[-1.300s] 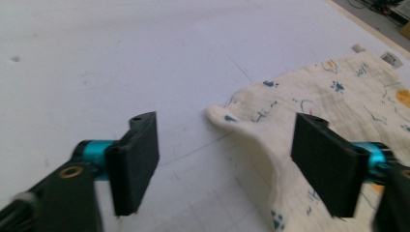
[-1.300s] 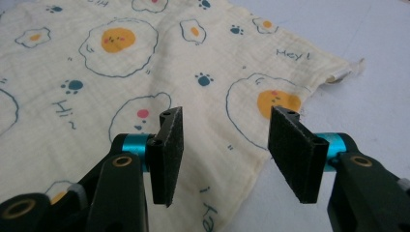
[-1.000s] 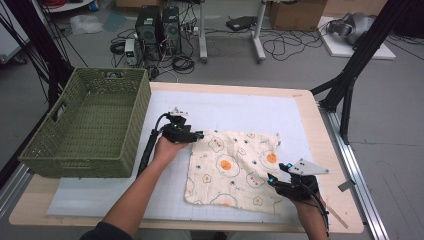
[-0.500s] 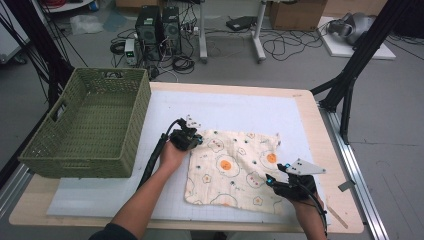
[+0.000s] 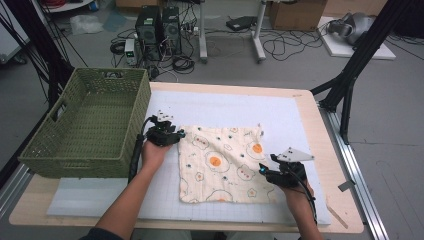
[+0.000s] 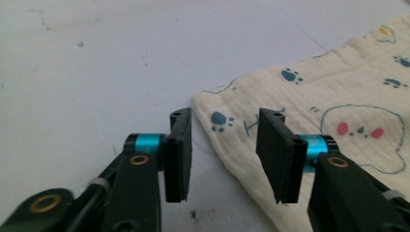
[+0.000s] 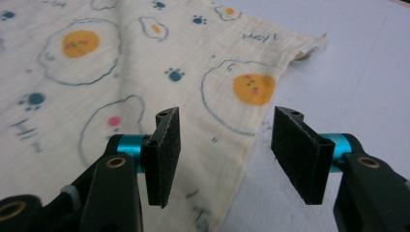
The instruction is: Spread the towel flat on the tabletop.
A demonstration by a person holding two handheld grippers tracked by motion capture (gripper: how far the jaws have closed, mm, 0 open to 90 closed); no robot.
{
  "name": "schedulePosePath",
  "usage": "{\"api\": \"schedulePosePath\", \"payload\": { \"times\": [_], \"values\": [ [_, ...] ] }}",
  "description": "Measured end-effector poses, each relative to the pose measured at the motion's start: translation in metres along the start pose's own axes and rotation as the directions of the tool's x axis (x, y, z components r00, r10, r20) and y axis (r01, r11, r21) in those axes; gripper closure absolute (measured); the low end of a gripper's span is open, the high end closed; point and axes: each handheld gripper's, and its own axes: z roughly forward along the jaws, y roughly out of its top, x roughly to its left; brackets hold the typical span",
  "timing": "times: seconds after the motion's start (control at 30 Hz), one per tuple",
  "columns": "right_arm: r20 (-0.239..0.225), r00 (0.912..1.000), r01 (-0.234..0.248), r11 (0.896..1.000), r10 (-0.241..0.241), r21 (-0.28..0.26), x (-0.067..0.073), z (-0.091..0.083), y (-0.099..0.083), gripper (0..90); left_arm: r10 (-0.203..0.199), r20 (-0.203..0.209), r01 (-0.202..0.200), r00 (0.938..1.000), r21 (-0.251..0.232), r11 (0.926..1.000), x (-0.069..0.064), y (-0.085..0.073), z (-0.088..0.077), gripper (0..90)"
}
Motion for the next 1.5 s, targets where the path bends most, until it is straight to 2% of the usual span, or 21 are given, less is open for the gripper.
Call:
{"api": "schedulePosePath", "payload": {
  "times": [0.17,0.3,0.43,0.5,0.53,0.6,0.67,0.73,0.8,0.93,1.0,1.03,1.07,1.1,1.13,1.2,1.33,1.37,1.4,1.47,1.5],
  "values": [
    [-0.009,0.9999,-0.009,1.000,0.009,0.003,-0.017,0.026,0.016,56.5,-0.024,0.037,0.024,0.9990,0.000,0.9997,0.000,-0.001,-0.008,44.3],
    [-0.003,0.9993,-0.037,0.998,0.037,0.044,-0.027,0.057,0.029,51.7,0.000,0.045,0.001,0.9990,-0.020,0.9998,-0.005,0.003,-0.014,44.8],
    [0.025,0.9962,-0.085,0.992,0.083,0.097,-0.037,0.084,0.037,52.8,0.002,0.057,-0.002,0.9984,-0.001,1.0000,-0.007,0.003,-0.017,45.0],
    [0.008,0.9950,-0.100,0.991,0.099,0.085,-0.043,0.089,0.040,71.7,0.003,0.059,-0.003,0.9983,0.009,1.0000,-0.007,0.003,-0.018,45.2],
    [0.026,0.9959,-0.088,0.992,0.086,0.088,-0.044,0.090,0.042,80.7,0.004,0.059,-0.004,0.9982,0.010,0.9999,-0.008,0.004,-0.019,45.3],
    [0.115,0.9920,-0.066,0.991,0.053,0.113,-0.046,0.091,0.044,86.5,0.007,0.062,-0.009,0.9980,0.018,0.9998,-0.009,0.004,-0.019,45.9],
    [0.197,0.9775,-0.100,0.988,0.075,0.119,-0.052,0.089,0.042,86.5,0.014,0.073,-0.016,0.9972,0.027,0.9995,-0.012,0.003,-0.019,45.9],
    [0.217,0.9698,-0.137,0.984,0.111,0.111,-0.057,0.086,0.039,84.6,0.029,0.089,-0.032,0.9956,0.039,0.9987,-0.015,0.003,-0.017,46.0],
    [0.206,0.9707,-0.145,0.985,0.123,0.096,-0.057,0.083,0.039,75.4,0.043,0.102,-0.049,0.9939,0.054,0.9974,-0.020,0.002,-0.013,46.4],
    [0.171,0.9759,-0.145,0.988,0.136,0.047,-0.053,0.070,0.040,65.9,0.063,0.118,-0.075,0.9910,0.099,0.9923,-0.030,-0.002,-0.002,46.8],
    [0.148,0.9789,-0.147,0.989,0.141,0.029,-0.050,0.062,0.037,62.2,0.096,0.116,-0.110,0.9886,0.120,0.9867,-0.036,-0.004,0.003,50.7],
    [0.132,0.9809,-0.147,0.989,0.143,0.019,-0.049,0.058,0.035,60.6,0.143,0.090,-0.154,0.9856,0.132,0.9792,-0.041,-0.006,0.004,60.2],
    [0.126,0.9826,-0.141,0.990,0.137,0.022,-0.048,0.054,0.034,59.4,0.171,0.079,-0.180,0.9820,0.121,0.9762,-0.045,-0.006,0.004,65.3],
    [0.118,0.9838,-0.137,0.990,0.135,0.013,-0.046,0.050,0.032,59.2,0.178,0.082,-0.187,0.9806,0.118,0.9753,-0.047,-0.006,0.005,80.4],
    [0.113,0.9850,-0.131,0.991,0.130,0.003,-0.045,0.045,0.029,58.6,0.196,0.058,-0.202,0.9788,0.120,0.9719,-0.048,-0.005,0.005,85.4],
    [0.106,0.9866,-0.125,0.992,0.124,0.000,-0.042,0.037,0.025,58.3,0.181,0.007,-0.180,0.9835,0.117,0.9767,-0.042,-0.004,0.005,86.3],
    [0.072,0.9888,-0.132,0.991,0.131,0.009,-0.034,0.024,0.014,56.0,0.155,-0.052,-0.149,0.9866,0.108,0.9830,-0.020,-0.004,0.003,86.4],
    [0.064,0.9892,-0.133,0.991,0.132,0.013,-0.032,0.022,0.011,56.1,0.133,-0.062,-0.126,0.9892,0.102,0.9867,-0.015,-0.005,0.003,86.4],
    [0.052,0.9905,-0.128,0.992,0.127,0.016,-0.029,0.021,0.008,56.2,0.106,-0.051,-0.101,0.9930,0.095,0.9903,-0.009,-0.005,0.002,86.2],
    [0.026,0.9924,-0.121,0.992,0.120,0.027,-0.023,0.020,0.003,56.7,0.094,-0.045,-0.090,0.9946,0.084,0.9924,-0.006,-0.005,0.001,84.1],
    [0.011,0.9928,-0.120,0.992,0.119,0.029,-0.020,0.020,0.001,57.0,0.082,-0.040,-0.079,0.9958,0.076,0.9940,-0.005,-0.005,0.000,79.1]
  ]
}}
